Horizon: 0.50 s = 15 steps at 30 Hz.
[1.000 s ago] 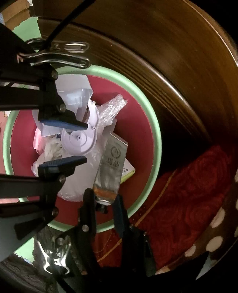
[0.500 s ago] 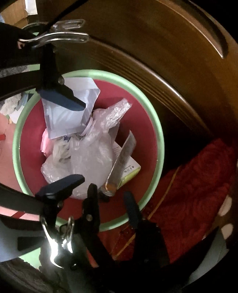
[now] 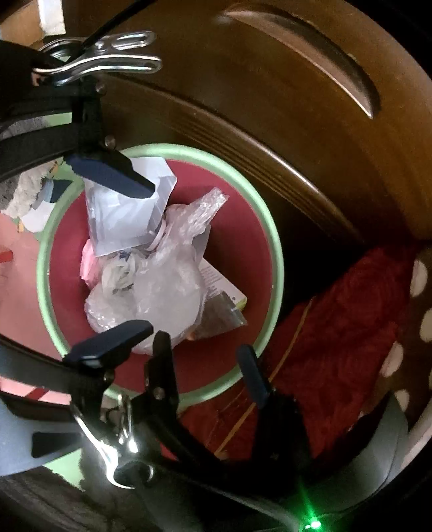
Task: Collect trash
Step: 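Raise both open grippers from the bin back toward the nightstand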
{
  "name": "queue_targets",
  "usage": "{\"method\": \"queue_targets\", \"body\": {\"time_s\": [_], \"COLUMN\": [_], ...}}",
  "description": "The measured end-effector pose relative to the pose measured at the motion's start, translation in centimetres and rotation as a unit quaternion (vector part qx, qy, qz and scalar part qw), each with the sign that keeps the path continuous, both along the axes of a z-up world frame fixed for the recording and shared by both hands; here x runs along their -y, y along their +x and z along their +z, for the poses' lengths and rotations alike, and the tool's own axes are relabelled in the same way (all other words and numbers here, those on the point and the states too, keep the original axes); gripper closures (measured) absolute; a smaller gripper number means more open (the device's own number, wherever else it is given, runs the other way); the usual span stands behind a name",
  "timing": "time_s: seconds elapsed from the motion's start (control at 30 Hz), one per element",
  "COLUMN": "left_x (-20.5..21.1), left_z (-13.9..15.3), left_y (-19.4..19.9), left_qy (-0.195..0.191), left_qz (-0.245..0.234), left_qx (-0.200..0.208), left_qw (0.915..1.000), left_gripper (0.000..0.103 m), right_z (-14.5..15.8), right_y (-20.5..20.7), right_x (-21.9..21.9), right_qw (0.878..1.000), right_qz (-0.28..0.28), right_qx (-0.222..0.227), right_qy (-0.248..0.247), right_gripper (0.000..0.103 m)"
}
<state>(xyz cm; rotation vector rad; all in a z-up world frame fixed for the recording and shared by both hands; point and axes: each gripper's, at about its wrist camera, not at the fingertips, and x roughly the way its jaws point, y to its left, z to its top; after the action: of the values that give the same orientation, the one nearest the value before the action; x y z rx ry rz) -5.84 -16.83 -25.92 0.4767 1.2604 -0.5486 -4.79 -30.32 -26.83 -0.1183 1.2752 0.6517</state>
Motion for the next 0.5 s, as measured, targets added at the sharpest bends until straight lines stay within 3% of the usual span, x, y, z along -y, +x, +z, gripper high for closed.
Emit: {"method": "queue_targets", "body": {"time_s": [0.27, 0.5], "left_x": [0.1, -0.4], "left_z": [3.3, 7.0], "left_y": [-1.2, -3.1], "left_qy": [0.012, -0.013], "left_qz": [-0.025, -0.006], "left_qx": [0.038, 0.077], "left_qw": [0.9989, 0.9969], "left_gripper": [0.024, 0.024], "right_z": [3.0, 6.6], "right_y": [-0.9, -2.8], "right_x": [-0.3, 0.3], "right_qw": [0.999, 0.997], "right_qz": [0.027, 0.008], "right_qx": [0.031, 0.074], "right_qy": [-0.003, 0.0], "right_gripper": [0.028, 0.028]}}
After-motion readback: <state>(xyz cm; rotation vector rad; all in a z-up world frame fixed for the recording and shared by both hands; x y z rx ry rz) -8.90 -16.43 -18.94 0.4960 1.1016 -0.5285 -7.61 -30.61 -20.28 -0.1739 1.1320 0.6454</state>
